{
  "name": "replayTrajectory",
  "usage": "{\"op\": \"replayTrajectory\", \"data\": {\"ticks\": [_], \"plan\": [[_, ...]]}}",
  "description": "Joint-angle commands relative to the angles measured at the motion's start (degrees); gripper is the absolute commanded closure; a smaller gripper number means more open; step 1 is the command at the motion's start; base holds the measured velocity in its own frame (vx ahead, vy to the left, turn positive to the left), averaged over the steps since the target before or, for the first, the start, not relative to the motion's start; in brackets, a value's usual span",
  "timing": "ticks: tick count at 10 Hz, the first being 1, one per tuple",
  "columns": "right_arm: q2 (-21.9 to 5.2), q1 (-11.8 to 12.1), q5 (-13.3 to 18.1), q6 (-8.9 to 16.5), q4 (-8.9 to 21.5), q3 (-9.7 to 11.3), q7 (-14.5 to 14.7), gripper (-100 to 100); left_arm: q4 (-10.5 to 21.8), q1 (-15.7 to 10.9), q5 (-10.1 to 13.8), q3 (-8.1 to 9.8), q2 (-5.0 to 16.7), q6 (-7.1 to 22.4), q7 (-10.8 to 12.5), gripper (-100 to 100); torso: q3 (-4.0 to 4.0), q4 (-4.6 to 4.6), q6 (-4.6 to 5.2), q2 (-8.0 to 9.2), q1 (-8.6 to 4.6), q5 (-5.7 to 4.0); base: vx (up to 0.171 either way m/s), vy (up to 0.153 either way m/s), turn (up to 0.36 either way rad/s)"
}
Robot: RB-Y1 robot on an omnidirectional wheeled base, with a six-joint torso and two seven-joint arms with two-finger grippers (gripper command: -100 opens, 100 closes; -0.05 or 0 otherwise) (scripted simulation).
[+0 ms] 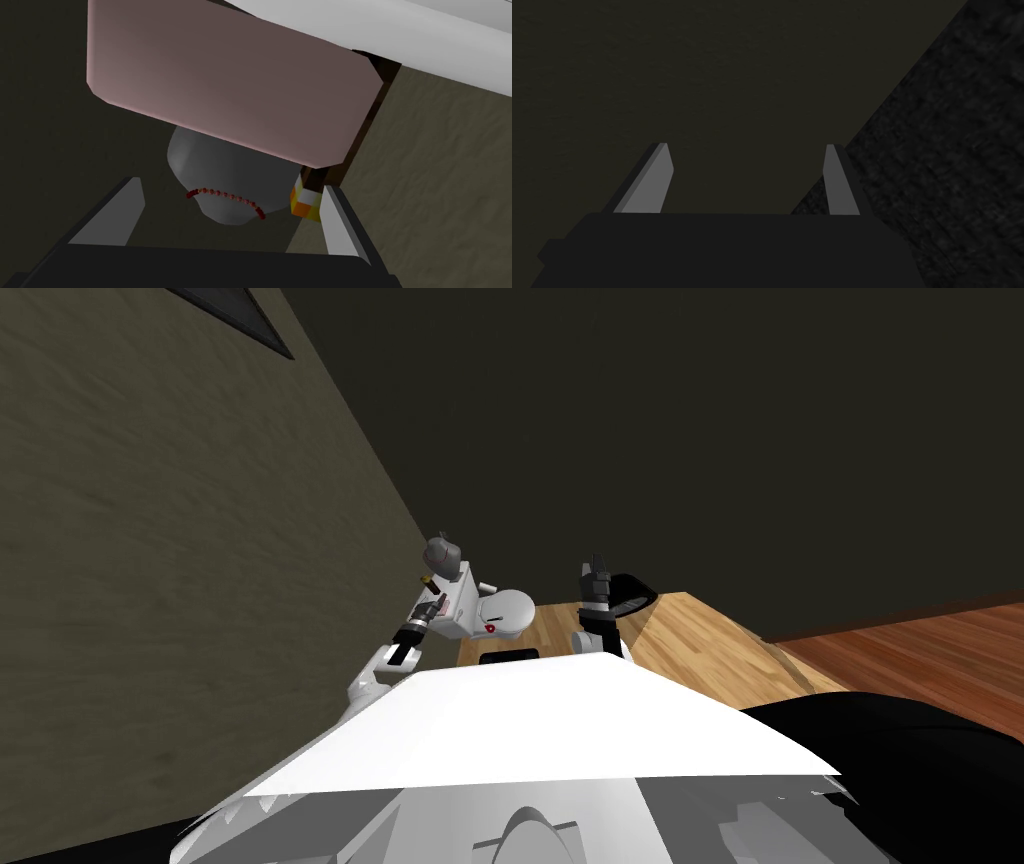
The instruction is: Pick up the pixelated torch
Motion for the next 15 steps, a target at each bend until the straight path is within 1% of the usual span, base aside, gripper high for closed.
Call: {"op": "replayTrajectory", "data": {"ticks": [1, 2, 4, 5, 6, 7, 8, 9, 11, 12, 13, 14, 15], "plan": [[0.00, 0.00, 0.00, 0.00, 0.00, 0.00, 0.00, 0, 2.80, -1.45, -1.66, 0.50, 1.73, 1.06, -0.91, -100, 0.00, 0.00, 0.00, 0.00, 0.00, 0.00, 0.103, 0.015, -0.042], [0.00, 0.00, 0.00, 0.00, 0.00, 0.00, 0.00, 0, 2.80, -1.45, -1.66, 0.50, 1.73, 1.06, -0.91, -100, 0.00, 0.00, -0.01, 0.01, 0.00, 0.00, 0.067, 0.019, -0.010], [0.00, 0.00, 0.00, 0.00, 0.00, 0.00, 0.00, 0, 5.28, -2.89, -3.29, 1.00, 3.85, 2.33, -1.45, -100, 0.07, 0.03, 0.00, 0.13, -0.01, 0.00, 0.071, 0.011, -0.034], [0.00, 0.00, 0.00, 0.00, 0.00, 0.00, 0.00, 0, 7.13, -4.02, -4.53, 1.37, 5.23, 3.28, -1.83, -100, 0.06, 0.02, 0.00, 0.10, -0.04, 0.00, 0.098, 0.025, -0.054], [0.00, 0.00, 0.00, 0.00, 0.00, 0.00, 0.00, 0, 7.77, -4.42, -4.96, 1.50, 5.63, 3.61, -1.97, -100, 0.03, 0.01, 0.00, 0.05, 0.02, 0.00, 0.106, 0.021, -0.039], [0.00, 0.00, 0.00, 0.00, 0.00, 0.00, 0.00, 0, 6.83, -3.87, -4.59, 1.34, 5.14, 3.41, -1.89, -100, 0.00, 0.00, 0.00, 0.01, 0.01, 0.01, 0.047, 0.007, -0.006], [0.00, 0.00, 0.00, 0.00, 0.00, 0.00, 0.00, 0, 6.96, -3.96, -4.65, 1.37, 5.25, 3.53, -1.89, 0, 0.09, 0.02, -0.01, 0.17, -0.05, 0.00, 0.009, 0.002, 0.001], [0.00, -0.01, 0.00, 0.00, 0.00, 0.00, 0.00, 0, 9.81, -6.82, -3.52, 0.61, 5.78, 2.22, -2.66, -100, 0.17, 0.06, -0.01, 0.31, -0.08, -0.01, -0.021, -0.016, 0.005], [0.01, -0.02, 0.00, 0.00, 0.00, 0.01, 0.00, 0, 11.21, -7.00, -3.52, 0.61, 5.78, 2.22, -2.66, -100, 0.28, 0.10, -0.01, 0.50, -0.16, -0.03, -0.026, -0.015, 0.000], [0.01, -0.02, 0.00, 0.00, 0.00, 0.00, 0.00, 0, 13.61, -9.68, -2.40, -0.15, 6.32, 0.93, -3.44, -100, 0.28, 0.10, -0.02, 0.49, -0.14, -0.02, -0.034, -0.021, 0.007], [0.01, -0.02, 0.00, 0.00, 0.00, 0.01, 0.00, 0, 15.47, -10.03, -2.40, -0.15, 6.32, 0.93, -3.44, -100, 0.29, 0.11, 0.00, 0.51, -0.17, -0.03, -0.032, -0.022, -0.001], [0.01, -0.02, 0.00, 0.00, 0.00, 0.01, 0.00, 0, 17.57, -12.74, -1.28, -0.90, 6.86, -0.37, -4.21, -100, 0.29, 0.10, -0.01, 0.52, -0.17, -0.03, -0.046, -0.022, 0.007], [0.01, -0.02, 0.00, 0.00, 0.00, 0.01, 0.00, 0, 18.60, -13.07, -1.28, -0.90, 6.86, -0.37, -4.21, -100, 0.32, 0.12, -0.01, 0.57, -0.18, -0.04, -0.035, -0.021, 0.002]]}}
